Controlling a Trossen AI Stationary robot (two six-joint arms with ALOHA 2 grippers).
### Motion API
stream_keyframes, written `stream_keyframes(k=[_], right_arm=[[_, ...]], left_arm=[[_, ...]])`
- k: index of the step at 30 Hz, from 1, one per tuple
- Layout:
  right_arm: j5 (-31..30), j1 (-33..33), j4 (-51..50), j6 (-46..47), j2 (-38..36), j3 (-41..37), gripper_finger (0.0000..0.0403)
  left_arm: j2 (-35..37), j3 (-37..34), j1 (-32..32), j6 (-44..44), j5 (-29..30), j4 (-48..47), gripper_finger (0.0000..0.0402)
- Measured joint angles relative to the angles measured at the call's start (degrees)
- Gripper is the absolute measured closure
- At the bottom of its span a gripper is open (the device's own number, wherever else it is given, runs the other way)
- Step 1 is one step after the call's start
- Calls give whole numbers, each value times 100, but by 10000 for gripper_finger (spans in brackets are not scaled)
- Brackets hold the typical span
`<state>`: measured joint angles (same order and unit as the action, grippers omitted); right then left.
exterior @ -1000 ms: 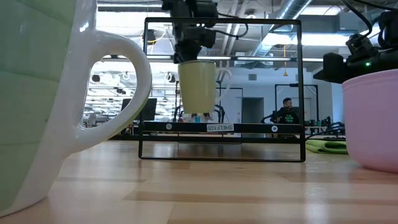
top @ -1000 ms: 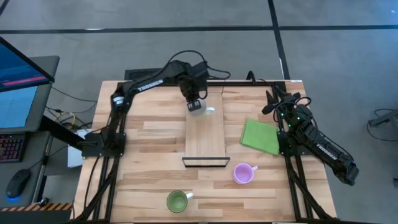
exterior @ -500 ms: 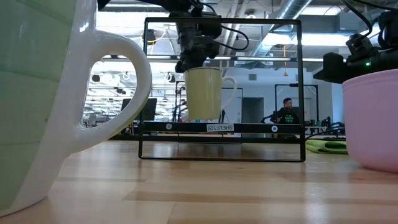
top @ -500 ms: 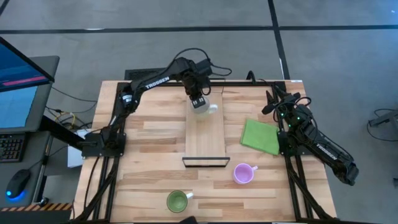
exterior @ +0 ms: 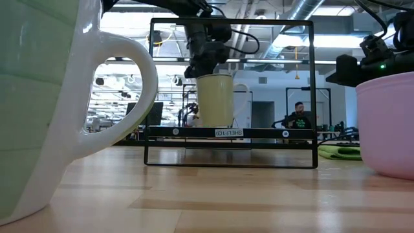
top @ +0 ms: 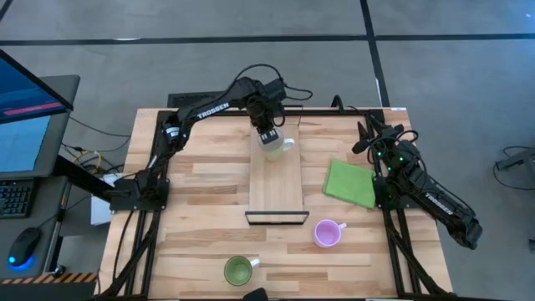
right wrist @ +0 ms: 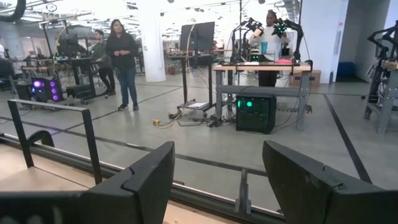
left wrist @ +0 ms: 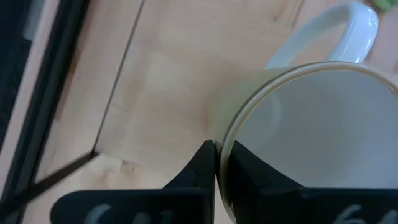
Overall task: Stack small to large cups/mugs on shelf
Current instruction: Put the yellow mug on the shelf
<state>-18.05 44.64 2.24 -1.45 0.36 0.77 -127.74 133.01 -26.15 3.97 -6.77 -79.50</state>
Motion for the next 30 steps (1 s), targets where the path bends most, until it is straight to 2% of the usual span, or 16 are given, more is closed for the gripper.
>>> stream_keyframes(k=[23, 30], right_arm=[[1, 0, 0, 2, 2, 0, 135], [1, 0, 0, 4, 0, 0, 135]], left_arm=[[2, -81, -26, 168, 23, -117, 395], [2, -81, -31, 211, 217, -112, 395]])
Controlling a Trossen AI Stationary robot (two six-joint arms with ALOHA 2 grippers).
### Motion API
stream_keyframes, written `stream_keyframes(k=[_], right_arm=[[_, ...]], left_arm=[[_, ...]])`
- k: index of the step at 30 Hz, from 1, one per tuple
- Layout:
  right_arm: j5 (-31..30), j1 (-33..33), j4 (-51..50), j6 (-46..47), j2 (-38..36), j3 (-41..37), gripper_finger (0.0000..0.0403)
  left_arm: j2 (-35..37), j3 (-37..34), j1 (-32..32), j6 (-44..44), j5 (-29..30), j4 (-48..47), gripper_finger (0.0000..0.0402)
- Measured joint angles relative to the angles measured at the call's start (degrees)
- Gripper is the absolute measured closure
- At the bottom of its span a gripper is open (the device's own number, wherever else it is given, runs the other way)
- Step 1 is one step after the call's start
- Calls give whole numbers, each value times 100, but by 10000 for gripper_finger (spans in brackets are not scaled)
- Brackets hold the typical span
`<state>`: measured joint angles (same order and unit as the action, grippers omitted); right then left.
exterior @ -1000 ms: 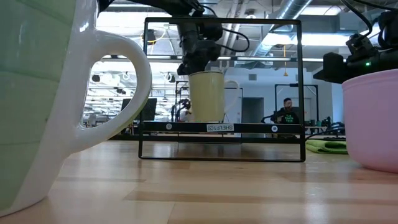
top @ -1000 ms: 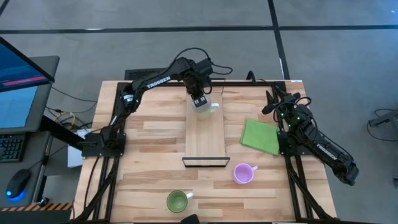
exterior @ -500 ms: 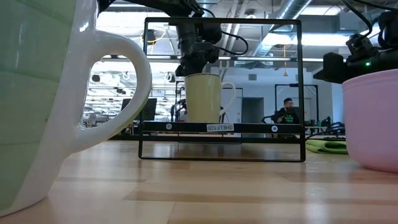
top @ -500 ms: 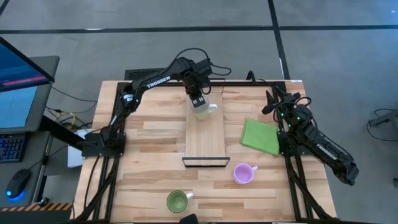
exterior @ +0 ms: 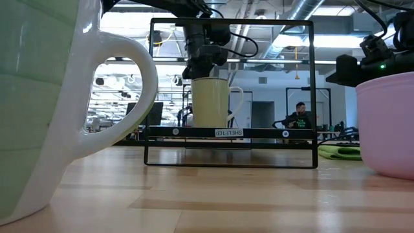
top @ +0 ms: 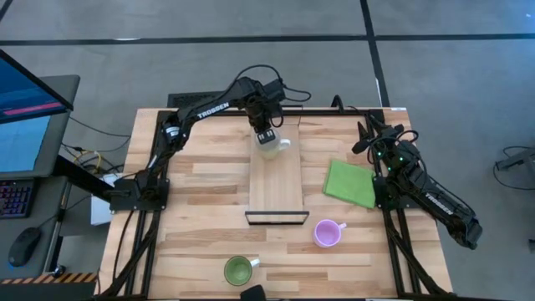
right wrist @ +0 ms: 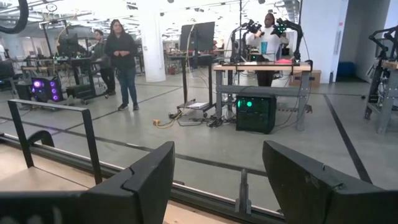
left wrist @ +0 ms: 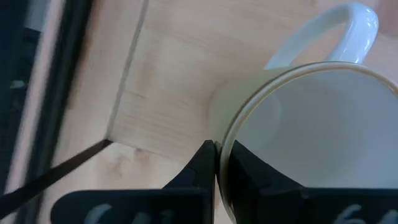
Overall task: Stack small to large cups/mugs on shelf
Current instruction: Put the yellow mug on the shelf
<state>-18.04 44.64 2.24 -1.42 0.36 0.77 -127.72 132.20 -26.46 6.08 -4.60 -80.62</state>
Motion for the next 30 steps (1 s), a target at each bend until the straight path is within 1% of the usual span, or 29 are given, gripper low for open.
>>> stream_keyframes(k=[3, 12, 15, 19, 26, 30], right_arm=[[0, 0, 0, -1, 0, -1, 135], [0, 0, 0, -1, 2, -1, 135], [0, 0, 0, -1, 1, -1, 135], [1, 0, -1, -1, 2, 1, 135], [1, 0, -1, -4, 2, -1, 135], [2, 0, 0, -4, 2, 1, 135]], left_arm=[[2, 0, -17, 70, 228, -4, 395], [2, 0, -28, 275, 42, 52, 395], [2, 0, -28, 274, 34, 68, 395], [4, 0, -31, 295, 37, 63, 384], [4, 0, -33, 322, 37, 61, 388], [4, 0, -33, 322, 37, 61, 379]])
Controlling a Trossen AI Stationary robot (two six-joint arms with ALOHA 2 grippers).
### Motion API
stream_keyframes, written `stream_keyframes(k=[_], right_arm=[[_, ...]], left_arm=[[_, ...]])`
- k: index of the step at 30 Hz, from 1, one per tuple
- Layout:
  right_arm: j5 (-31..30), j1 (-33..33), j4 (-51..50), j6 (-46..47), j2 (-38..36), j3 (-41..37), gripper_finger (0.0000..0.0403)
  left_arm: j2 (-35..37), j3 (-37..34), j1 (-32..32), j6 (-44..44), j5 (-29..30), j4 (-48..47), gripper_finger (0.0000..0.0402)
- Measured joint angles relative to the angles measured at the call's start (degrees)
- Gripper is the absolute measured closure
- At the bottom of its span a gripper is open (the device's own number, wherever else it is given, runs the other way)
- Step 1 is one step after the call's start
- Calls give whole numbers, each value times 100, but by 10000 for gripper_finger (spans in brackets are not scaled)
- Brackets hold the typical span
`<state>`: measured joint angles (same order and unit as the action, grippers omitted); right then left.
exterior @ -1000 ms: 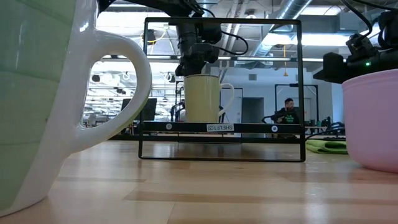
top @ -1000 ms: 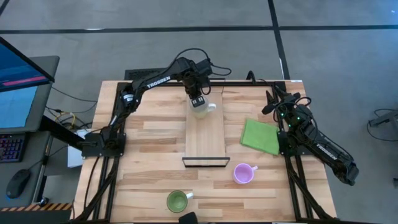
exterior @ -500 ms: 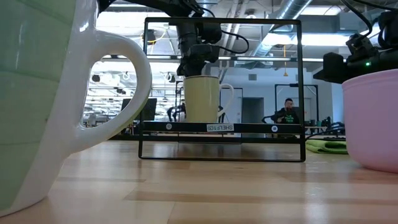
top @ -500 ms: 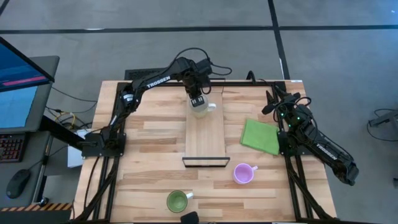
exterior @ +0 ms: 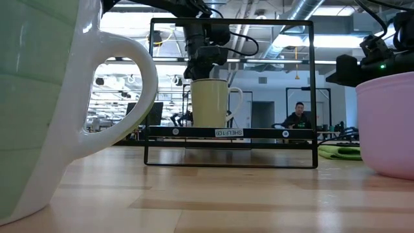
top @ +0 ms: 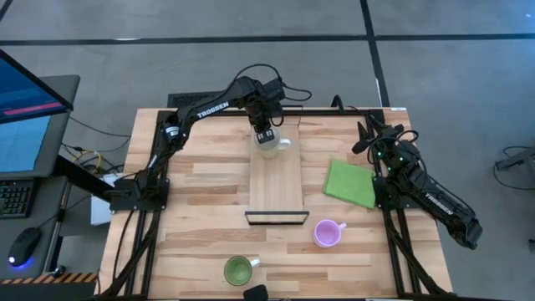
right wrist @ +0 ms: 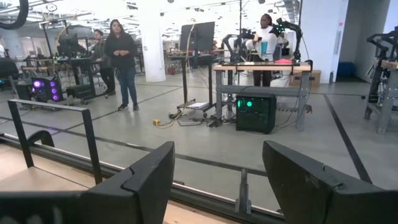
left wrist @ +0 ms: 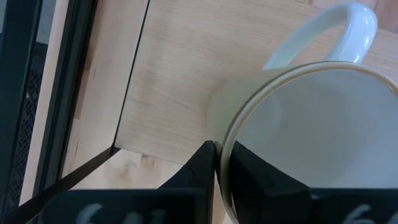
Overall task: Stack small to large cups/mugs on shelf
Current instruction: Put the yellow mug on the shelf
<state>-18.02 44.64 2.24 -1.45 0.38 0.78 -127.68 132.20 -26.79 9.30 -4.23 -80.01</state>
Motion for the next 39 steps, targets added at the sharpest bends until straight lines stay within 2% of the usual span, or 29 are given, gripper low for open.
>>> stream_keyframes(k=[34, 39], right_arm=[[0, 0, -1, 0, 0, -2, 135], [-2, 0, -1, 0, 0, 0, 135]], left_arm=[[2, 0, 48, -186, 64, 2, 370], [9, 0, 48, -243, 340, -2, 369]])
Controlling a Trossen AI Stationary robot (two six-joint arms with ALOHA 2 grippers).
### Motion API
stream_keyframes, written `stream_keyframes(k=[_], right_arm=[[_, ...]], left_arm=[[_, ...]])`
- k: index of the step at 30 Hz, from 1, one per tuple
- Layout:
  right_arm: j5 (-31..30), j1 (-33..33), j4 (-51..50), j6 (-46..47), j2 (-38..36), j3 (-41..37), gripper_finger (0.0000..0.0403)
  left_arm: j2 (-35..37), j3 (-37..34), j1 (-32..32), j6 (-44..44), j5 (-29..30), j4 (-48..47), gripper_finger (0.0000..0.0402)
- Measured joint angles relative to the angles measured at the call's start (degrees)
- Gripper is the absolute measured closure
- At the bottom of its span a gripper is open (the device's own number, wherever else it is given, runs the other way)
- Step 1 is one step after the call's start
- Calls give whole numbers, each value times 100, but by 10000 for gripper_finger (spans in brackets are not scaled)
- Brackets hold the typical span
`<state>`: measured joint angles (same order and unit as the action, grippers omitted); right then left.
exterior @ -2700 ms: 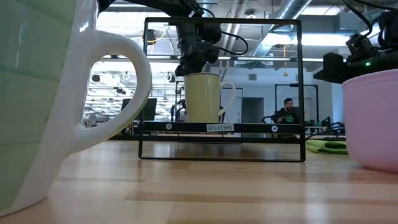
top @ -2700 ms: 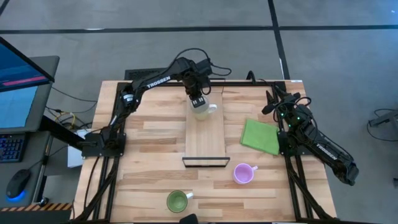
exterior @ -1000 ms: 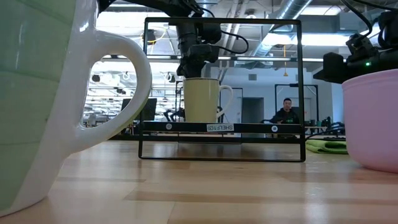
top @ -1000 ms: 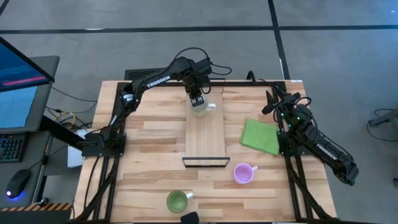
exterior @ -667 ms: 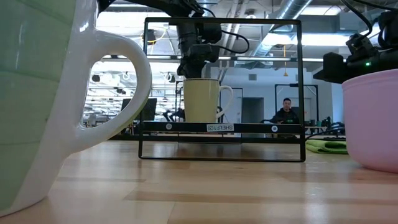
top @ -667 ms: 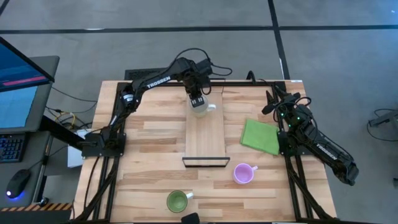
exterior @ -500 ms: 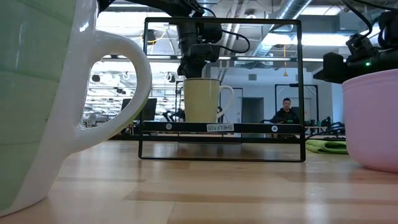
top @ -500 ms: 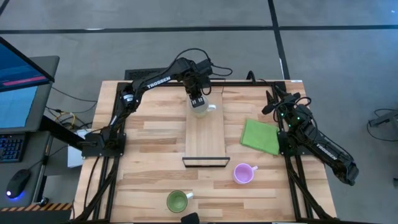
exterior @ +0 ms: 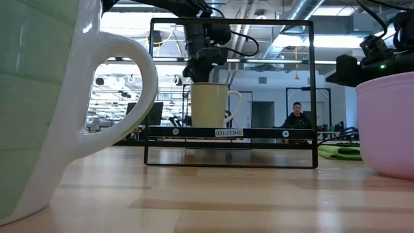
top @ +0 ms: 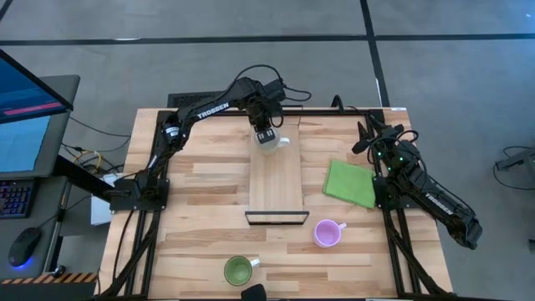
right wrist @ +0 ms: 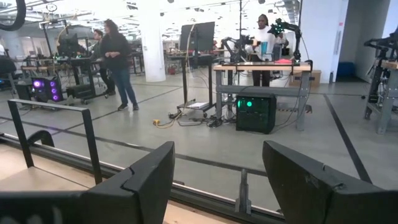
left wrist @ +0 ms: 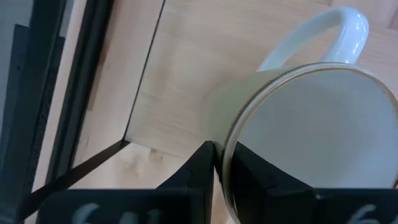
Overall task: Stack small to large cups/mugs on shelf
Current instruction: Put the yellow mug on the shelf
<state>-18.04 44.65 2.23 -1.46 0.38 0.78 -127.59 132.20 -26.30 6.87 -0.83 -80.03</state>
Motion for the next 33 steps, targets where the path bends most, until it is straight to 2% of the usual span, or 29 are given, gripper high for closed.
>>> stream_keyframes(k=[23, 33], right_arm=[[2, 1, -1, 0, -2, -2, 135], [2, 0, -1, 0, 0, 0, 135]], left_arm=[[2, 0, 0, -2, 25, 0, 361], [2, 0, -4, -164, 25, 8, 328]])
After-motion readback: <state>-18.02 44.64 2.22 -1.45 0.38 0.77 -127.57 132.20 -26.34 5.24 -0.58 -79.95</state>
